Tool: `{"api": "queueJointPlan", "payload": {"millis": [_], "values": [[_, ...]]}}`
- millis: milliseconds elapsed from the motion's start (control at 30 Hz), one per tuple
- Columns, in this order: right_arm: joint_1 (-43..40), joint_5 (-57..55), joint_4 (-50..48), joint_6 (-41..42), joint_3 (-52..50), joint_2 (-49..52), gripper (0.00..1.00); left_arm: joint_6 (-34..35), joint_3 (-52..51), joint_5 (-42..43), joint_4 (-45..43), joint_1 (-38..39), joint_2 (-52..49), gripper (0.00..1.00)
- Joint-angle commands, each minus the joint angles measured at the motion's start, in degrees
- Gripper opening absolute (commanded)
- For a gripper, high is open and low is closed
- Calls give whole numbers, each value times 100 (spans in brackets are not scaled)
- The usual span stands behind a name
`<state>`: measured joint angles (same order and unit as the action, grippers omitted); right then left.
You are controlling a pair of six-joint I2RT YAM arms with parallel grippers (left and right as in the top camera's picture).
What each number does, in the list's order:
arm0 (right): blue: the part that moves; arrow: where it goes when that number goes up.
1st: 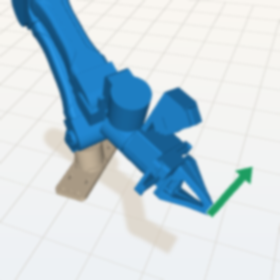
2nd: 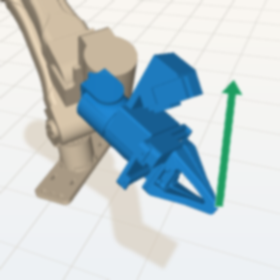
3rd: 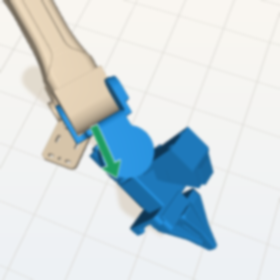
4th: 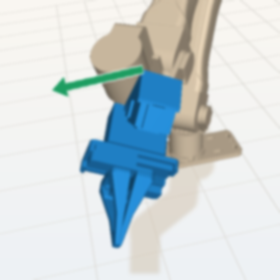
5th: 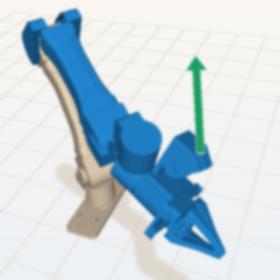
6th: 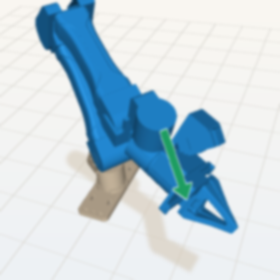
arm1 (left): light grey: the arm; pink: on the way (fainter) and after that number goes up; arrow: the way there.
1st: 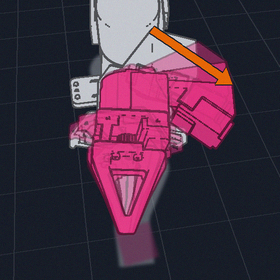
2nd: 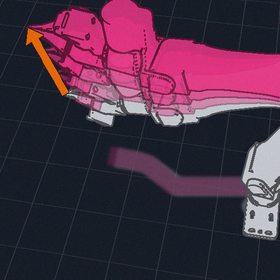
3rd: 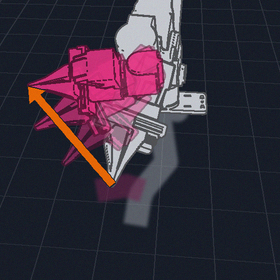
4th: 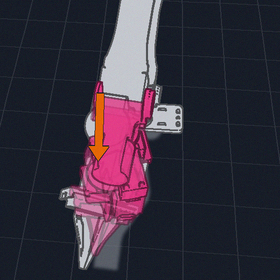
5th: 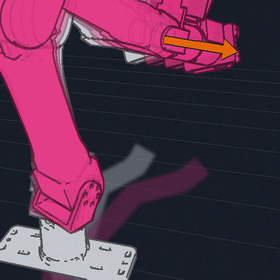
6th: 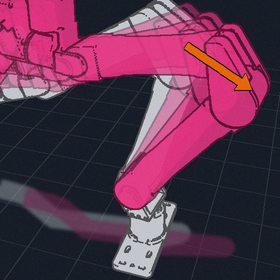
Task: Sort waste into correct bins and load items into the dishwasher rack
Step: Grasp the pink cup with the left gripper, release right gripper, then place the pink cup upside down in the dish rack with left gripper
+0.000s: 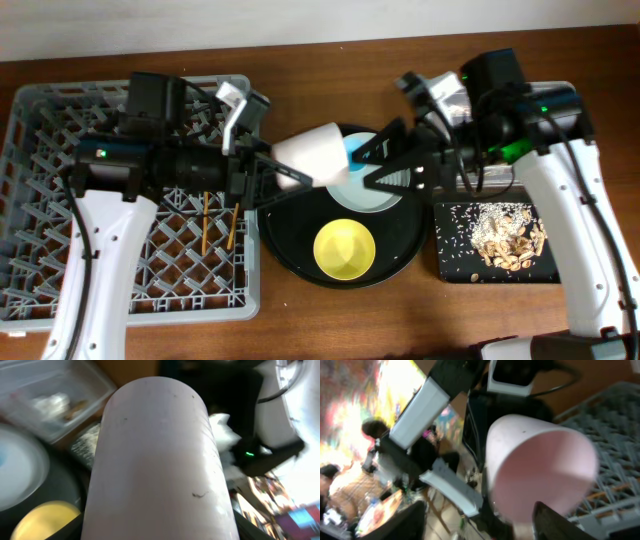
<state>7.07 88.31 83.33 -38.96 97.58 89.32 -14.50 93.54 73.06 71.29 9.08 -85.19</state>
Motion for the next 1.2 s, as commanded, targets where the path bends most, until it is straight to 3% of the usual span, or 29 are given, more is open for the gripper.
{"api": "queueJointPlan", "payload": {"millis": [0, 67, 100, 167, 267, 367, 667, 933, 1167], "values": [[-669, -94, 4, 225, -11, -20, 82, 988, 129, -1910, 2, -267, 37, 40], [-1023, -684, 7, 542, -13, -17, 99, 1554, 278, -3469, 63, -407, 44, 40], [-1163, -1250, 7, 841, -13, -13, 99, 1860, 339, -4352, 72, -470, 44, 40], [-1272, -2116, 9, 1248, -15, -9, 99, 2153, 361, -5294, 11, -516, 42, 40], [-1257, -3735, 9, 1832, -20, -7, 99, 2210, 361, -6054, -173, -518, -42, 40], [-1152, -4551, 26, 2096, -22, 9, 99, 2308, 369, -6092, -280, -518, -262, 40], [-1084, -4728, 11, 2105, -22, 9, 99, 2323, 1445, -6422, 116, -551, -1742, 39], [-1084, -5974, 2, 2105, -22, 9, 99, 2361, 1456, -6535, 37, -551, -2776, 38], [-1084, -6205, 2, 2105, -22, 9, 99, 2374, 1451, -6564, -90, -551, -3130, 36]]}}
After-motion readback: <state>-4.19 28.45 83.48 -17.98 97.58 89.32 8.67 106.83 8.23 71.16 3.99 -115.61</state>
